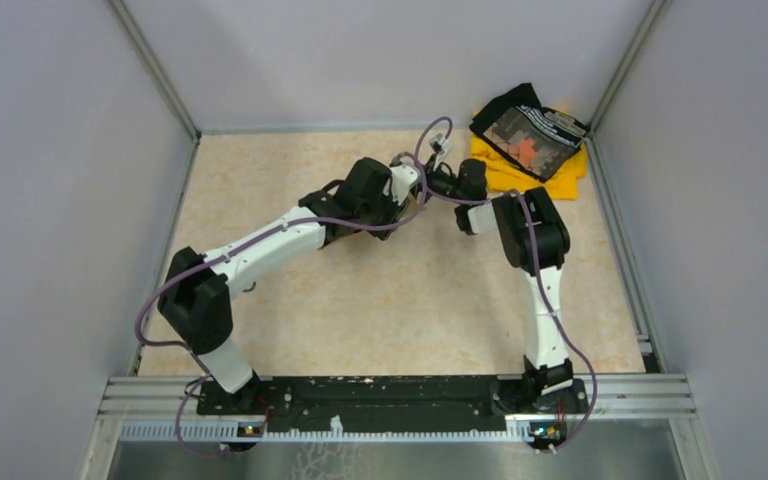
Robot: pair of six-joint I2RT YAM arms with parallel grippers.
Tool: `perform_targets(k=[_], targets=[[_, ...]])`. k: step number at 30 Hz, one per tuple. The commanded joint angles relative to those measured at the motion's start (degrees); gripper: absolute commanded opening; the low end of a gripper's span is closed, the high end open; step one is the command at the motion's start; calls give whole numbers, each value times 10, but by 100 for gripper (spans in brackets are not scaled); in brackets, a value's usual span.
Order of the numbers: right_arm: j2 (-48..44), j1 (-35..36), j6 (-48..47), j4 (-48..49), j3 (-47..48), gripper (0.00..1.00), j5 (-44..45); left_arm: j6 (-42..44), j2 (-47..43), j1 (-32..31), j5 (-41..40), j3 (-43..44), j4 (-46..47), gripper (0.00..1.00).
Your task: Fold the paper box
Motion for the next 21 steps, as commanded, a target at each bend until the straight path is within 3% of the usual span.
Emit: perform_targets(k=[1, 5, 13, 21], targets=[[-8, 4, -1, 33, 21, 66, -14, 6, 13, 2, 32, 30, -26, 23], [-30, -3, 18, 43, -12, 66, -6, 4, 16, 2, 1, 81, -68, 19], [-102, -29, 159, 188, -117, 69, -37, -12, 42, 2, -13, 223, -189, 19], [-220, -33, 112, 124, -220, 72, -56, -32, 63, 2, 15, 280, -247, 20]])
